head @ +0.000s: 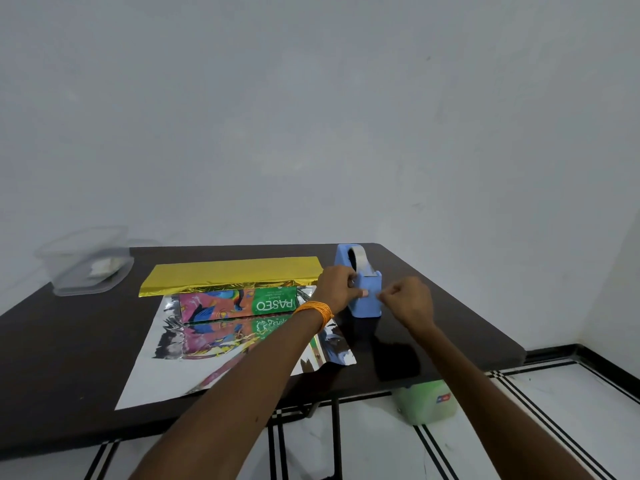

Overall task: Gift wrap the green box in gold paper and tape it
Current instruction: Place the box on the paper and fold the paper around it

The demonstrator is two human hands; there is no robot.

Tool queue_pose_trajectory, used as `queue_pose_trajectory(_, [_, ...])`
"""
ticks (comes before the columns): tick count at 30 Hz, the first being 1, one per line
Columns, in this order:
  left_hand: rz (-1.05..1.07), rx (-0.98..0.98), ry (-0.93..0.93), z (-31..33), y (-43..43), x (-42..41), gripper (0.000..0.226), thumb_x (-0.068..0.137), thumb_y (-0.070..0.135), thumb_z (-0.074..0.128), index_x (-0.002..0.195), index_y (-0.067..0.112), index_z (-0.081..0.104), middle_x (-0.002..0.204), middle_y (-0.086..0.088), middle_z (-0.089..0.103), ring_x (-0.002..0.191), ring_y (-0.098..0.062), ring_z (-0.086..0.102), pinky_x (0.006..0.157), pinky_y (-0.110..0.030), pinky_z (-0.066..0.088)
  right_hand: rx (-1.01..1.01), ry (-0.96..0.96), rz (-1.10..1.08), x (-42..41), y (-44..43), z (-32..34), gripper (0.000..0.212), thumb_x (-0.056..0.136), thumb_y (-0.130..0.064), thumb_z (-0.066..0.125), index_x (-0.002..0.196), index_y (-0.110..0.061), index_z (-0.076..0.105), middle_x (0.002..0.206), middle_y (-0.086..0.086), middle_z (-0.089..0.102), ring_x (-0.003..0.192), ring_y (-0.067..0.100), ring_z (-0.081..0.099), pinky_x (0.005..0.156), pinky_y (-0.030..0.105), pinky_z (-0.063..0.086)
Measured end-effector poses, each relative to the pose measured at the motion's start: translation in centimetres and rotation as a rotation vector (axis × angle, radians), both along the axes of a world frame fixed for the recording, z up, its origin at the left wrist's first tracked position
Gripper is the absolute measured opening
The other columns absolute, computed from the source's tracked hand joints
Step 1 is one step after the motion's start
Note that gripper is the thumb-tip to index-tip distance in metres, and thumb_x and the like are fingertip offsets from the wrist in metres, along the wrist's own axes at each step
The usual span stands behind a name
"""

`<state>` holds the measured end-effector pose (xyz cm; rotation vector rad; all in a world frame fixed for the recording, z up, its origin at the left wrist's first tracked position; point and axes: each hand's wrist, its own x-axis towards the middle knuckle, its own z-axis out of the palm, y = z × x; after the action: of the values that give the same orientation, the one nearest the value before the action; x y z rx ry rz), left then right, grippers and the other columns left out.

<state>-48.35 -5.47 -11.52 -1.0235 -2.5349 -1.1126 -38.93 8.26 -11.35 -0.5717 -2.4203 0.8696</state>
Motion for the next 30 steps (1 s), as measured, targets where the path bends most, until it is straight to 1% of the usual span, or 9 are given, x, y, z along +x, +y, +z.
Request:
queue_pose_trajectory(2, [-0.025,-0.044,0.025,0.2,-0.1,0.4,0.036,0.073,0.025,0.085,0.098,0.005,0.068,0.089,-0.014,0.070,0.077,-0.025,0.060,0.066,-0.030,0.045,0.036,0.040,0.020,0.5,0.1,-0.1,0.031,0.085,-0.020,0.073,0.057,-0.009,0.065,0.055,0.000,0.061,0.050,0.010,0.051,0.052,0.029,0.046])
queue_pose_trajectory(5, [-0.024,-0.009,0.056,0.4,-2.0,1.1,0.055,0.076,0.024,0.082,0.125,0.009,0.062,0.095,-0.009,0.070,0.087,-0.025,0.065,0.077,-0.036,0.053,0.099,0.077,0.159,0.3,-1.2,1.0,0.026,0.087,-0.020,0.070,0.061,-0.020,0.067,0.054,-0.007,0.058,0.053,0.008,0.052,0.055,0.027,0.044])
queue_pose_trajectory(8, [0.026,0.050,0.140,1.1,-5.7,0.8,0.043,0.079,0.021,0.076,0.120,0.016,0.066,0.093,-0.002,0.071,0.084,-0.020,0.065,0.078,-0.035,0.054,0.160,0.095,0.306,-0.2,-3.7,2.0,0.018,0.089,-0.016,0.067,0.073,-0.020,0.073,0.051,-0.008,0.055,0.051,0.005,0.052,0.057,0.018,0.040])
queue_pose_trajectory(12, [0.124,0.062,0.196,2.5,-12.5,-0.8,0.028,0.082,0.021,0.073,0.110,0.019,0.069,0.090,0.003,0.068,0.083,-0.015,0.063,0.075,-0.032,0.051,0.206,0.075,0.503,-1.7,-8.0,2.2,0.020,0.091,-0.009,0.060,0.081,-0.018,0.075,0.064,0.008,0.067,0.062,0.021,0.061,0.064,0.031,0.045])
queue_pose_trajectory(15, [0.148,-0.005,0.167,2.5,-16.6,-2.3,0.030,0.081,0.025,0.077,0.109,0.021,0.070,0.094,0.001,0.066,0.087,-0.015,0.060,0.076,-0.032,0.049,0.256,0.130,0.589,-3.2,-10.7,2.2,0.014,0.091,-0.013,0.066,0.083,-0.019,0.075,0.065,-0.010,0.063,0.060,0.004,0.054,0.061,0.027,0.041])
queue_pose_trajectory(17, [0.147,-0.090,0.165,2.2,-18.4,-2.8,0.036,0.079,0.032,0.079,0.113,0.025,0.069,0.102,0.000,0.064,0.094,-0.016,0.058,0.079,-0.034,0.049,0.308,0.129,0.647,-4.1,-11.8,2.1,0.011,0.090,-0.012,0.068,0.095,-0.019,0.075,0.073,-0.008,0.067,0.066,0.006,0.057,0.063,0.026,0.042])
queue_pose_trajectory(19, [0.142,-0.130,0.200,1.7,-19.5,-3.0,0.039,0.079,0.037,0.079,0.115,0.029,0.068,0.106,0.002,0.063,0.097,-0.016,0.055,0.081,-0.035,0.047,0.360,0.068,0.705,-4.5,-12.7,2.0,0.042,0.088,-0.014,0.072,0.127,-0.026,0.063,0.074,0.000,0.070,0.072,0.016,0.062,0.065,0.031,0.047])
queue_pose_trajectory(21, [0.132,-0.105,0.226,1.2,-20.1,-3.3,0.037,0.079,0.039,0.078,0.114,0.030,0.070,0.106,0.006,0.062,0.097,-0.015,0.053,0.080,-0.034,0.046,0.416,0.041,0.713,-4.9,-13.4,2.0,0.068,0.087,-0.017,0.075,0.146,-0.032,0.043,0.073,0.002,0.069,0.075,0.018,0.064,0.069,0.036,0.052])
queue_pose_trajectory(30, [0.115,-0.050,0.251,0.4,-20.0,-4.0,0.022,0.082,0.032,0.077,0.104,0.031,0.074,0.096,0.015,0.055,0.091,-0.009,0.048,0.072,-0.024,0.040,0.521,0.068,0.689,-6.4,-13.9,1.2,0.075,0.090,-0.023,0.073,0.152,-0.032,0.032,0.082,-0.003,0.067,0.091,0.017,0.057,0.079,0.038,0.050])
